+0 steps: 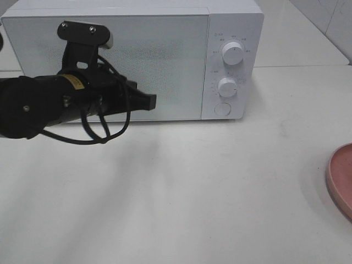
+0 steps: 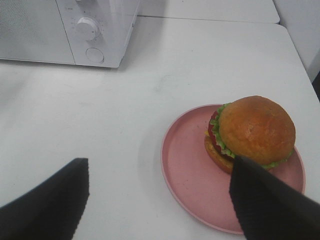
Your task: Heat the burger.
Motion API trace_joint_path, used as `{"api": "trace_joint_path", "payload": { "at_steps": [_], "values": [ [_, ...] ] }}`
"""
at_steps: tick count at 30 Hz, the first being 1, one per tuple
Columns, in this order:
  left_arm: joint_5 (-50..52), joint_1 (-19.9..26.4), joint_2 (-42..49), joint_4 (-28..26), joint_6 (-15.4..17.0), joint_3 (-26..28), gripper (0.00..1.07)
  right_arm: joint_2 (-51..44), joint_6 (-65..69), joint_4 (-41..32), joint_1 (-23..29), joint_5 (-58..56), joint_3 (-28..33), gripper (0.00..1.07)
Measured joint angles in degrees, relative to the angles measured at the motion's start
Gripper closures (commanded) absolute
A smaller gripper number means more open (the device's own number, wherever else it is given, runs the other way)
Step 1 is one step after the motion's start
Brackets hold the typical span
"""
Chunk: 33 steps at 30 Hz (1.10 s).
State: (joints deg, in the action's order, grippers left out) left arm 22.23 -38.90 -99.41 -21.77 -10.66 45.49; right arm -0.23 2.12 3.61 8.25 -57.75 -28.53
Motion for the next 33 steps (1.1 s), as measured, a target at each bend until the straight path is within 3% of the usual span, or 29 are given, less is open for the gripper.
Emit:
{"api": "trace_joint_path", "payload": {
  "at_steps": [1, 2, 3, 4, 5, 6, 10, 12, 15, 17, 18, 20, 21, 22, 23, 24, 25, 29, 31, 33],
  "values": [
    [-6.8, 0.0, 2.1, -0.1, 0.0, -1.3, 0.74, 0.0, 0.0, 0.0, 0.0, 0.0, 0.0, 0.32],
    [-6.8, 0.0, 2.1, -0.1, 0.0, -1.3, 0.74, 0.0, 0.0, 0.0, 0.0, 0.0, 0.0, 0.32],
    [-14.2, 0.0, 4.0, -0.1, 0.0, -1.9, 0.62, 0.0, 0.0, 0.0, 0.0, 0.0, 0.0, 0.32],
    [-17.1, 0.0, 4.7, -0.1, 0.0, -2.0, 0.32, 0.0, 0.0, 0.0, 0.0, 0.0, 0.0, 0.32],
    [-17.1, 0.0, 4.7, -0.1, 0.0, -2.0, 0.32, 0.0, 0.0, 0.0, 0.0, 0.0, 0.0, 0.32],
    [-23.8, 0.0, 6.2, -0.1, 0.0, -2.1, 0.09, 0.0, 0.0, 0.0, 0.0, 0.0, 0.0, 0.32],
    [-33.6, 0.0, 8.4, 1.7, 0.0, -2.1, 0.06, 0.0, 0.0, 0.0, 0.0, 0.0, 0.0, 0.32],
    [-42.9, 0.0, 10.7, 6.0, 0.0, -2.1, 0.06, 0.0, 0.0, 0.0, 0.0, 0.0, 0.0, 0.32],
    [-48.3, 0.0, 12.5, 10.3, 0.0, -2.1, 0.06, 0.0, 0.0, 0.0, 0.0, 0.0, 0.0, 0.32],
    [-56.2, 0.0, 16.3, 16.5, 1.6, -2.1, 0.06, 0.0, 0.0, 0.0, 0.0, 0.0, 0.0, 0.32],
    [-56.2, 0.0, 16.3, 16.5, 1.6, -2.1, 0.06, 0.0, 0.0, 0.0, 0.0, 0.0, 0.0, 0.32],
    [-62.3, 0.5, 20.3, 21.2, 7.6, -2.1, 0.06, 0.0, 0.0, 0.0, 0.0, 0.0, 0.0, 0.32],
    [-62.3, 0.5, 20.3, 21.2, 7.6, -2.1, 0.06, 0.0, 0.0, 0.0, 0.0, 0.0, 0.0, 0.32],
    [-64.9, 2.1, 22.9, 23.4, 12.1, -2.1, 0.06, 0.0, 0.0, 0.0, 0.0, 0.0, 0.0, 0.32],
    [-66.2, 3.3, 24.2, 24.4, 14.1, -2.1, 0.06, 0.0, 0.0, 0.0, 0.0, 0.0, 0.0, 0.32],
    [-66.2, 3.3, 24.2, 24.4, 14.1, -2.1, 0.06, 0.0, 0.0, 0.0, 0.0, 0.0, 0.0, 0.32],
    [-68.6, 6.0, 26.6, 25.8, 16.6, -2.1, 0.06, 0.0, 0.0, 0.0, 0.0, 0.0, 0.0, 0.32],
    [-73.1, 11.4, 29.6, 26.2, 17.4, -2.1, 0.06, 0.0, 0.0, 0.0, 0.0, 0.0, 0.0, 0.32],
    [-79.1, 19.5, 32.8, 26.5, 17.7, -2.1, 0.06, 0.0, 0.0, 0.0, 0.0, 0.0, 0.0, 0.32],
    [-80.4, 21.4, 33.7, 26.5, 17.9, -2.1, 0.06, 0.0, 0.0, 0.0, 0.0, 0.0, 0.0, 0.32]
  ]
}}
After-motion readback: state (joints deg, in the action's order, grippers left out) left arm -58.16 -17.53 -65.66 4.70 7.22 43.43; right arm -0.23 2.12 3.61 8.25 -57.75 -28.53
